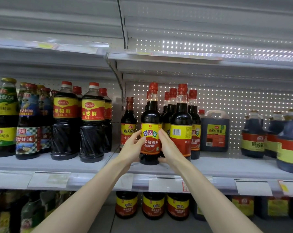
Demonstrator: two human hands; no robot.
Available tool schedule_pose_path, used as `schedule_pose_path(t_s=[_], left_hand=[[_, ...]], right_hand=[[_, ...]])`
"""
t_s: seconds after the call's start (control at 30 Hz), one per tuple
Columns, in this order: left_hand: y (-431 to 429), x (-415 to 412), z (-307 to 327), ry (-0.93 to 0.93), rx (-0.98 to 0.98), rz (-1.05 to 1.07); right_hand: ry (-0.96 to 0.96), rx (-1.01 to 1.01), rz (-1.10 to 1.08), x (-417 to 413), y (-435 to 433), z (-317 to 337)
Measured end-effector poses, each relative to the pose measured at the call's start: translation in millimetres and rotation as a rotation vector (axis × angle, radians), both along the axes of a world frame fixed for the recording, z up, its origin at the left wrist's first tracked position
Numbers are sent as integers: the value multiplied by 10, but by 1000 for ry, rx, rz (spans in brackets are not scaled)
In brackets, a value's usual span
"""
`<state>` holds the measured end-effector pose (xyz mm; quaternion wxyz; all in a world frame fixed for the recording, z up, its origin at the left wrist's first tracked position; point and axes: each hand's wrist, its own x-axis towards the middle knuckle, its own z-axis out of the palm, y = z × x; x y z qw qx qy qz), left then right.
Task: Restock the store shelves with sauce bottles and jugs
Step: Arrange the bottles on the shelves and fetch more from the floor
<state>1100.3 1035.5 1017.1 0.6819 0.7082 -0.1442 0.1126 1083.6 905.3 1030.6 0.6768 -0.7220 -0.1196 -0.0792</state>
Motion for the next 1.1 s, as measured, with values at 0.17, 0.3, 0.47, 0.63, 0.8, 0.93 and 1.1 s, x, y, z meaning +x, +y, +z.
schedule_pose_path(t_s=[0.17,0.3,0.47,0.63,0.8,0.93,1.1], left_hand=[[-28,37,6,14,-64,-29],[-65,78,16,39,-94,-26],[-126,145,38,74,-103,-23],[-162,192,63,107,-115,-23],[-191,235,72,110,-129,-27],[-201,269,87,108,-142,-13],[-244,63,156,114,-143,-15]], right_hand=[[11,42,8,73,42,-34],[31,70,0,188,30,-40],[95,128,1,280,44,-52],[88,128,14,275,43,-11],[84,130,19,341,38,4],[84,128,8,417,48,2],[59,108,7,537,28,-9]])
